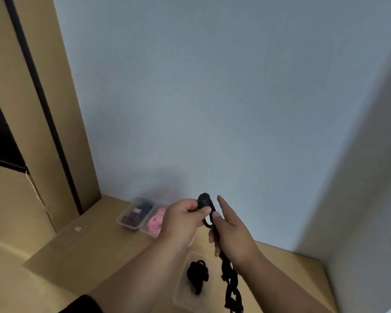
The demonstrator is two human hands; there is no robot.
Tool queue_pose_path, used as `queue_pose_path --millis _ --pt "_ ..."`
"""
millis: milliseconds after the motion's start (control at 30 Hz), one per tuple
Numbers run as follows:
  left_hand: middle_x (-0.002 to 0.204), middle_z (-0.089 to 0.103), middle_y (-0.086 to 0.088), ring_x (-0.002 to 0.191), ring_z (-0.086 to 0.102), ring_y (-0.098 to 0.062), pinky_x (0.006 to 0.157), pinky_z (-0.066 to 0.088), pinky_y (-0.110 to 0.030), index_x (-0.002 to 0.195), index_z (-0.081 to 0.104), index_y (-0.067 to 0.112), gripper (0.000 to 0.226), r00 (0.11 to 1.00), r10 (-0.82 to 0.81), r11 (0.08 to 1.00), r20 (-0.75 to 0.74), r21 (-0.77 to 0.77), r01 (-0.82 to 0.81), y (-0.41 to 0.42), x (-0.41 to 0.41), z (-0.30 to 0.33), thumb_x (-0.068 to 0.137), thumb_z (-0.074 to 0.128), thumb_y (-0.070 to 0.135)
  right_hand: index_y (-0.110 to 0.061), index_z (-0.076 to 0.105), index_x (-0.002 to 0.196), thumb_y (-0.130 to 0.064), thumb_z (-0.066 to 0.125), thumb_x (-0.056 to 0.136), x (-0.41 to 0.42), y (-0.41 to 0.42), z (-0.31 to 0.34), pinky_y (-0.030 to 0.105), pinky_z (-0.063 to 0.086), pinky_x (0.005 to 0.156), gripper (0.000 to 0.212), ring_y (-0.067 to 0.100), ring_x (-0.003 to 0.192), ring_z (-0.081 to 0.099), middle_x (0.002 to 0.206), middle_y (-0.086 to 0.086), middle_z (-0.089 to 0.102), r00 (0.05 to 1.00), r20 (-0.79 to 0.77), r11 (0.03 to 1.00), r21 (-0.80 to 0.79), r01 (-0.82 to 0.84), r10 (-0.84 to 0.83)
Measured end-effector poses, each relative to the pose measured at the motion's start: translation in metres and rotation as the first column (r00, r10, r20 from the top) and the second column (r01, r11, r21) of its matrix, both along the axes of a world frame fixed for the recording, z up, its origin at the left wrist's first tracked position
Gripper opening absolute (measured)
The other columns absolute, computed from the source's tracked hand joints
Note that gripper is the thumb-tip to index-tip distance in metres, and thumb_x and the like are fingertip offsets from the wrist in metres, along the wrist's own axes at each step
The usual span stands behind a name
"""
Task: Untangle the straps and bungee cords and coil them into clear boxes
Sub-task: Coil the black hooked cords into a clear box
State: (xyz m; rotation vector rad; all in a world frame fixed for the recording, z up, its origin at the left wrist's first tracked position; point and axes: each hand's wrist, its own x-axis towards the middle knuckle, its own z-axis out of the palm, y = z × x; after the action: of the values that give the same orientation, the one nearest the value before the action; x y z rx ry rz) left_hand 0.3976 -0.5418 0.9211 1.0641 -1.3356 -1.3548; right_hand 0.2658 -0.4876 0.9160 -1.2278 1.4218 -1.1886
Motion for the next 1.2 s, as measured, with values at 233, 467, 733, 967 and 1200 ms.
queue_pose_path --millis 233,467,733,967,1200 --pt "0.083 0.071 -0.015 0.085 0.075 -0.027 0.071 0.060 -0.030 0.077 0.078 0.014 0.014 0.979 0.008 0.992 -0.204 0.124 0.017 0.004 0.063 0.015 0.089 0.074 0.010 -0.040 0.056 0.119 -0.049 0.047 0.103 0.073 0.015 0.006 0.040 0.058 0.060 0.019 0.016 0.050 0.051 0.058 0.000 0.052 1.000 0.015 0.999 -0.036 0.021 -0.020" --pt "0.083 0.072 -0.018 0.067 0.072 -0.025 0.056 0.058 -0.029 0.088 0.068 -0.001 0.011 0.929 0.019 0.930 -0.370 0.347 0.119 0.010 0.126 0.039 0.088 0.073 0.009 -0.050 0.061 0.084 -0.048 0.048 0.096 0.129 0.045 0.003 0.027 0.039 0.052 0.018 0.012 0.054 0.041 0.062 -0.009 0.045 0.994 -0.096 0.973 -0.222 -0.065 0.045" --pt "0.081 0.074 -0.012 0.066 0.072 -0.017 0.055 0.057 -0.024 0.089 0.070 0.003 0.012 0.930 -0.144 0.851 -0.338 0.437 0.291 0.016 0.165 0.039 0.089 0.072 0.014 -0.050 0.065 0.090 -0.051 0.052 0.094 0.161 0.065 0.002 0.033 0.033 0.058 0.014 0.017 0.057 0.037 0.066 -0.004 0.042 0.995 -0.098 0.954 -0.296 -0.053 0.025" --pt "0.105 0.069 -0.016 0.085 0.073 -0.028 0.069 0.061 -0.036 0.116 0.062 0.017 0.028 0.963 -0.128 0.949 -0.238 0.253 0.188 0.035 0.173 0.035 0.091 0.073 0.013 -0.026 0.065 0.090 -0.050 0.054 0.091 0.175 0.073 0.001 0.025 0.030 0.051 0.027 0.011 0.050 0.032 0.058 -0.007 0.039 0.997 0.053 0.958 -0.277 0.070 -0.057" --pt "0.135 0.060 0.015 0.129 0.050 0.006 0.107 0.036 -0.012 0.122 0.061 0.041 0.040 0.934 -0.199 0.785 0.296 -0.522 0.333 0.043 0.183 0.022 0.102 0.054 0.007 -0.031 0.064 0.077 -0.039 0.048 0.098 0.175 0.072 0.019 0.027 0.035 0.048 0.027 0.013 0.049 0.037 0.056 -0.001 0.043 0.996 0.075 0.950 -0.302 0.074 -0.054"
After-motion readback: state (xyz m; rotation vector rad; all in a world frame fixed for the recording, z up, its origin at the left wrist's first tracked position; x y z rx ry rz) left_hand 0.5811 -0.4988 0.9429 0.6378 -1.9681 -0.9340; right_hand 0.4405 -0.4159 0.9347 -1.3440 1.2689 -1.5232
